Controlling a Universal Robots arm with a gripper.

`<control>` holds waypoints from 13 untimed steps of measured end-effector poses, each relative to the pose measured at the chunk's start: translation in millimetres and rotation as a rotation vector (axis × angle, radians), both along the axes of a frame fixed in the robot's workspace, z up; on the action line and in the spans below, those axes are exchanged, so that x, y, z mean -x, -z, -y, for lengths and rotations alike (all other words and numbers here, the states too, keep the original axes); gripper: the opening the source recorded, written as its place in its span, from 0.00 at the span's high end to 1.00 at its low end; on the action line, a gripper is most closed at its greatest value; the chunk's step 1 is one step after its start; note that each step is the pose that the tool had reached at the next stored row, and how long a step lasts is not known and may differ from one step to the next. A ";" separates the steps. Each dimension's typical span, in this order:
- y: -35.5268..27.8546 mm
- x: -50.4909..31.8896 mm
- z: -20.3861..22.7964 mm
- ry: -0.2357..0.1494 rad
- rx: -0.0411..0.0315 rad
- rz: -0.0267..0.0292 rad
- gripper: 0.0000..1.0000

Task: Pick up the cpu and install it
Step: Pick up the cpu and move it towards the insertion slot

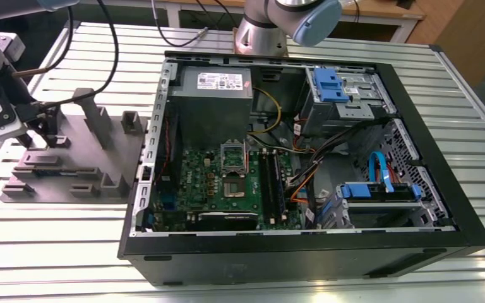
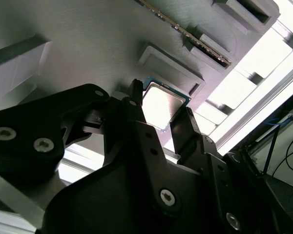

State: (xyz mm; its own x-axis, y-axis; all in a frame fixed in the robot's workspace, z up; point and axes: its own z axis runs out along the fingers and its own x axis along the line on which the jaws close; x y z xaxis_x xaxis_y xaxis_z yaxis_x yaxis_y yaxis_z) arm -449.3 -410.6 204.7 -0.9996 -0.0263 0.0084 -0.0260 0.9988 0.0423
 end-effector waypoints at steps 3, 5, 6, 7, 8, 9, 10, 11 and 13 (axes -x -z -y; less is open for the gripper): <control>-0.5 0.0 0.0 0.000 -0.0001 0.0001 0.53; -0.8 0.0 0.0 0.000 -0.0001 0.0001 0.53; -1.1 0.0 0.0 0.000 0.0000 0.0000 0.53; -1.4 0.0 0.0 0.000 0.0000 -0.0001 0.53; -1.6 0.0 0.0 0.000 0.0000 0.0000 0.53; -1.8 0.0 0.0 0.000 0.0000 0.0001 0.53; -2.0 0.0 0.0 0.000 -0.0001 0.0001 0.53; -2.3 0.0 0.0 0.000 0.0000 0.0001 0.53; -2.8 0.0 0.0 0.000 0.0000 0.0001 0.53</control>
State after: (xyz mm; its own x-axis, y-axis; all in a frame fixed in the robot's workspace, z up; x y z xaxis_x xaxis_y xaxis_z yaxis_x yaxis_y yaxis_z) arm -449.3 -410.6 207.4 -0.9996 -0.0263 0.0083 -0.0259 0.9988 0.0423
